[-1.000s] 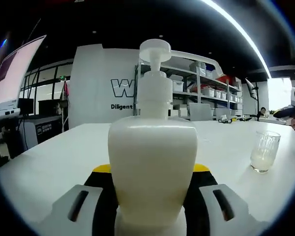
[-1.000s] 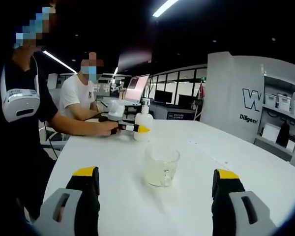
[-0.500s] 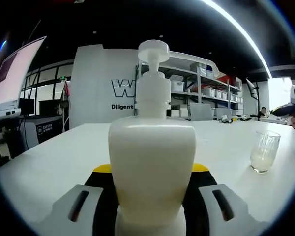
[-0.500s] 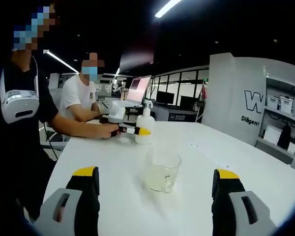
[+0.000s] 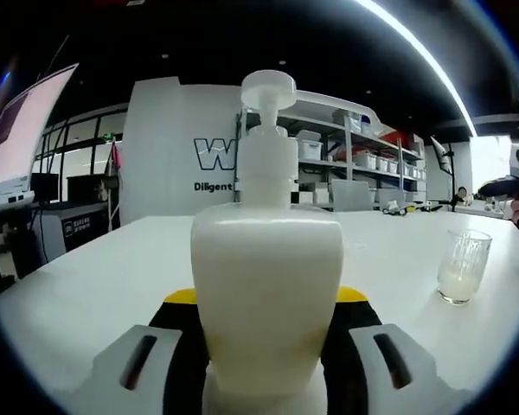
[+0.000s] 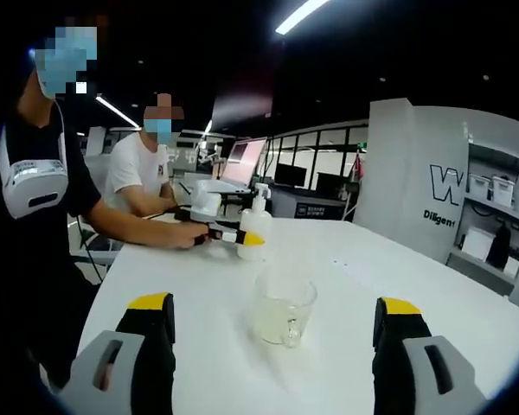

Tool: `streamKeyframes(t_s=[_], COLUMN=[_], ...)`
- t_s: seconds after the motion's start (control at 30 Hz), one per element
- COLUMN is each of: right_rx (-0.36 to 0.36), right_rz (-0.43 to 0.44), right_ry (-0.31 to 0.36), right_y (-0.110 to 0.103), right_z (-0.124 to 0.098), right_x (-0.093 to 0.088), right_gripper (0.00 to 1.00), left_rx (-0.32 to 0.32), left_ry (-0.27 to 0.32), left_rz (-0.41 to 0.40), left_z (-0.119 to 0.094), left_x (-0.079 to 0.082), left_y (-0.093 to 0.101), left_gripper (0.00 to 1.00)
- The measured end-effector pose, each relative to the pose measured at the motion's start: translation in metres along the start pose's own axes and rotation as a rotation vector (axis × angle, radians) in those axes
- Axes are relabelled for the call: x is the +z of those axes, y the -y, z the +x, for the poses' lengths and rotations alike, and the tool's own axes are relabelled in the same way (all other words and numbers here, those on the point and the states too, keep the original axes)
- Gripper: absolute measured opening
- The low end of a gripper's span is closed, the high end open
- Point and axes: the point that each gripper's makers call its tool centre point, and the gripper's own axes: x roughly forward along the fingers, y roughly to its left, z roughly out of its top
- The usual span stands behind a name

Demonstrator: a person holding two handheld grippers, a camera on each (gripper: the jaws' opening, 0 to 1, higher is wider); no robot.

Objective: Hold the bottle steady, press the pump all the way down and release, and repeat the specified number of times to dispense into the cup

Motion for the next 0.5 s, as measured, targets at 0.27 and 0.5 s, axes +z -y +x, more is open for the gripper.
streamKeyframes(t_s=[0.27, 0.5], right_rx=[0.011, 0.023], right_rz=[-0.005, -0.008], right_ry=[-0.009, -0.009], right_y=[-0.003, -0.005], right_z=[0.006, 0.013], right_x=[0.002, 0.005], right_gripper=[0.96, 0.96], left_rx=[-0.009, -0.018], left_ry=[0.000, 0.002], left_rz=[0.002, 0.004], left_z=[-0.004, -0.006], left_x=[0.003, 0.004], left_y=[0.012, 0.023], left_gripper=[0.48, 0.48])
